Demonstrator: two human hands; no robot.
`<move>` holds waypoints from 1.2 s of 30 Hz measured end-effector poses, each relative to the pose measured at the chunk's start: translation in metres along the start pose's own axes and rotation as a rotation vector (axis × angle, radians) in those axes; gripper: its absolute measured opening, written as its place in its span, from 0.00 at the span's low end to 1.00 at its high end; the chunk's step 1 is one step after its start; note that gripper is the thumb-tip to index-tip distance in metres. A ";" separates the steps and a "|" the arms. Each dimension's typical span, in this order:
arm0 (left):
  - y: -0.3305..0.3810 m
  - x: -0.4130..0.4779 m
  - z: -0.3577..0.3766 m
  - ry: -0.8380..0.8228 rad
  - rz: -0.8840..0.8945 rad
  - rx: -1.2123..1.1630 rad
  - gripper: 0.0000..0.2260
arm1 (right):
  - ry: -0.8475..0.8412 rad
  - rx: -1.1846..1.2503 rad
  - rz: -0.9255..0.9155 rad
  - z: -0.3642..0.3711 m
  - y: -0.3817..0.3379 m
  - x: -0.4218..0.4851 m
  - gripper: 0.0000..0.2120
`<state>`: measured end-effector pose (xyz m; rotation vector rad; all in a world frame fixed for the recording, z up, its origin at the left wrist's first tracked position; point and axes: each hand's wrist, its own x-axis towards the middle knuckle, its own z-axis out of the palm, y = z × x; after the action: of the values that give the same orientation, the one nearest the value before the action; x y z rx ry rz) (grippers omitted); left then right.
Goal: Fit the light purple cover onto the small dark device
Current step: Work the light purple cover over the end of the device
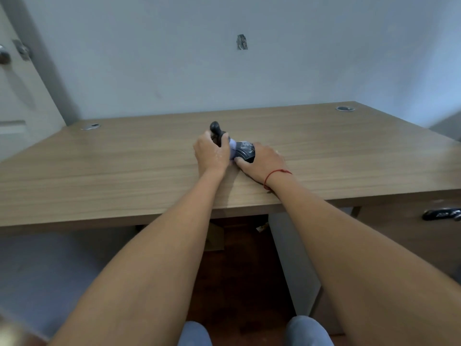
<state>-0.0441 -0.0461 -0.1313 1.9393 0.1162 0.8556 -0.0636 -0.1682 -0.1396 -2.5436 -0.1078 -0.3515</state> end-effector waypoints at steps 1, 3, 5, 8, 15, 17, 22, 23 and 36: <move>-0.003 0.002 0.000 0.006 -0.044 0.047 0.12 | 0.002 0.007 -0.007 0.000 0.000 0.000 0.22; -0.006 0.004 -0.002 0.029 -0.084 0.072 0.13 | 0.002 0.037 -0.016 0.001 0.001 0.000 0.22; -0.001 0.002 -0.003 0.038 -0.045 -0.025 0.12 | 0.004 0.044 -0.007 0.002 0.002 0.002 0.23; 0.011 -0.006 -0.005 -0.008 0.043 -0.117 0.09 | -0.003 0.035 0.001 0.002 0.004 0.004 0.24; -0.002 0.002 -0.005 -0.009 0.000 -0.010 0.11 | 0.014 0.025 -0.011 0.002 0.005 0.005 0.25; 0.006 -0.003 -0.006 0.018 0.030 -0.099 0.10 | 0.008 0.025 0.000 0.002 0.005 0.005 0.25; 0.006 -0.008 -0.002 -0.080 0.147 -0.011 0.12 | -0.001 0.030 0.002 0.001 0.005 0.005 0.21; 0.003 -0.006 -0.001 -0.074 0.140 0.043 0.12 | 0.000 0.027 -0.002 0.002 0.005 0.005 0.22; -0.005 0.006 0.000 -0.047 -0.044 0.133 0.13 | 0.013 0.098 0.024 0.000 0.002 0.002 0.23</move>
<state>-0.0387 -0.0408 -0.1324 2.0718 0.1907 0.7898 -0.0616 -0.1702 -0.1400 -2.4437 -0.0878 -0.3450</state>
